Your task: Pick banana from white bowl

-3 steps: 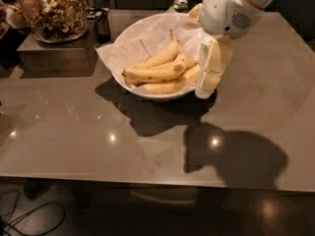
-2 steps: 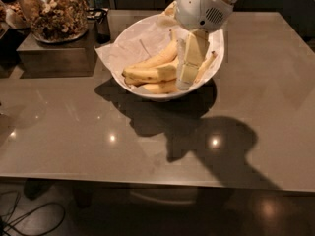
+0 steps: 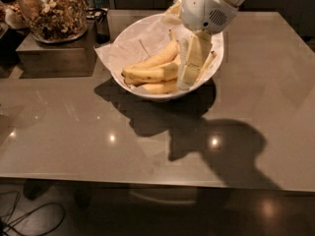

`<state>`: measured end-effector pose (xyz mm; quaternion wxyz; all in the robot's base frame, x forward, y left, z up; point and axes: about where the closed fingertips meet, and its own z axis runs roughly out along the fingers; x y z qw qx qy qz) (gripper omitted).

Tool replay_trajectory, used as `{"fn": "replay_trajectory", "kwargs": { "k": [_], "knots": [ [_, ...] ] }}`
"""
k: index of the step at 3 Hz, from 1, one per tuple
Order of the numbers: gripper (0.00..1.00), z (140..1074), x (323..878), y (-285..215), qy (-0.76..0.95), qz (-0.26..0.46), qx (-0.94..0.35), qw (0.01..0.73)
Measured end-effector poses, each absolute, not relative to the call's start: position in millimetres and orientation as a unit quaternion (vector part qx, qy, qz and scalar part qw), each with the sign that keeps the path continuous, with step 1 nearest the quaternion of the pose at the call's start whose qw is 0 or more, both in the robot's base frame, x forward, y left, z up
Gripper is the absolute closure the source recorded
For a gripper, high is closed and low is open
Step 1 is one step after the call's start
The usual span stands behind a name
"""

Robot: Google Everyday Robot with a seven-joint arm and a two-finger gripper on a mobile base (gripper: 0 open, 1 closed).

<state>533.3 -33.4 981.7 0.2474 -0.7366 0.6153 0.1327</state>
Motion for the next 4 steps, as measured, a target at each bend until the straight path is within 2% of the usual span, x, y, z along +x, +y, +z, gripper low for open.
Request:
{"fn": "replay_trajectory", "kwargs": {
  "k": [2,3,4],
  "knots": [
    [0.0,961.2,573.5,-37.0,0.623,0.151,-0.728,0.244],
    [0.22,960.5,576.2,-35.3,0.623,0.151,-0.727,0.247],
    [0.16,957.6,577.8,-32.6,0.621,0.155,-0.727,0.247]
  ]
}}
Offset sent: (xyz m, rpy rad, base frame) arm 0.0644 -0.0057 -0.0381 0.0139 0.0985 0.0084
